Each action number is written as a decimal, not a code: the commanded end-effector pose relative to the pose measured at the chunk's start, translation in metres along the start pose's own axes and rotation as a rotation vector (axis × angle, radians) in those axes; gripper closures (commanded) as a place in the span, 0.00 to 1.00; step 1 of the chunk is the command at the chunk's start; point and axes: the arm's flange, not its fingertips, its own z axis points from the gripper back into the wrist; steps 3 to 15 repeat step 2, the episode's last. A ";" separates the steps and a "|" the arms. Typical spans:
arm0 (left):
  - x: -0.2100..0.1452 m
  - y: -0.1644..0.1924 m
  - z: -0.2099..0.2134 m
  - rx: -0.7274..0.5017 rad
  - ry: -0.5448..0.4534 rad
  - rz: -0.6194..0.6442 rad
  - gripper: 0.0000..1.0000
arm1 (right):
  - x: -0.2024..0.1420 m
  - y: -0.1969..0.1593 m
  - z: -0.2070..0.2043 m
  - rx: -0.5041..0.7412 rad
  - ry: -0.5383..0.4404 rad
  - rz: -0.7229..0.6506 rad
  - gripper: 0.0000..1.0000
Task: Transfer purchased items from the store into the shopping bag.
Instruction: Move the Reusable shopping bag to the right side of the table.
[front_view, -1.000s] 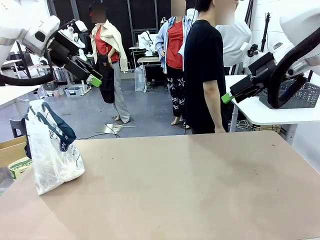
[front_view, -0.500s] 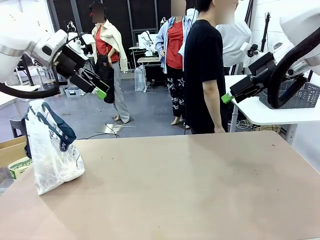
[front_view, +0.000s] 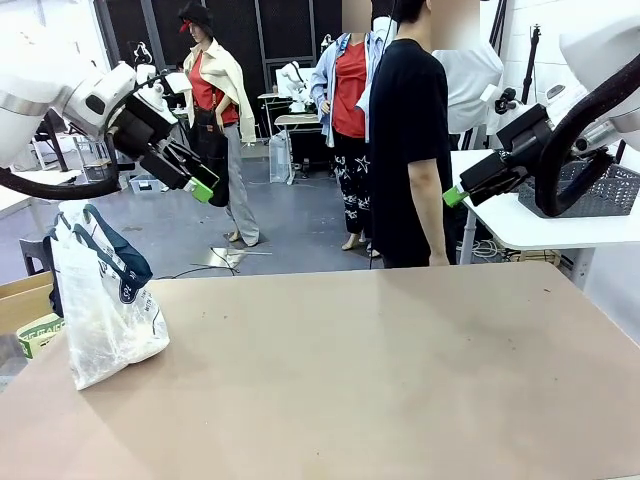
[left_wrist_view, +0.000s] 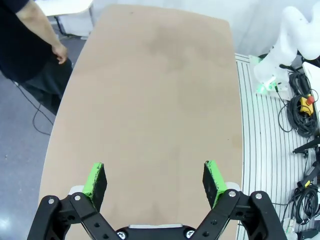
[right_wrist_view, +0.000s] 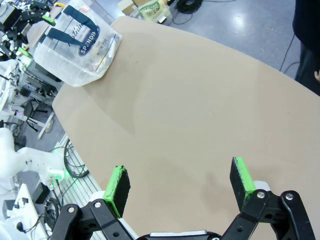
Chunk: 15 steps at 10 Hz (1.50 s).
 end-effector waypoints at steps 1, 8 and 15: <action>0.001 0.000 0.000 0.001 -0.004 -0.001 0.00 | 0.001 -0.001 0.000 0.001 0.003 0.002 0.00; 0.001 0.000 0.000 0.001 -0.004 -0.001 0.00 | 0.001 -0.001 0.000 0.001 0.003 0.002 0.00; 0.001 0.000 0.000 0.001 -0.004 -0.001 0.00 | 0.001 -0.001 0.000 0.001 0.003 0.002 0.00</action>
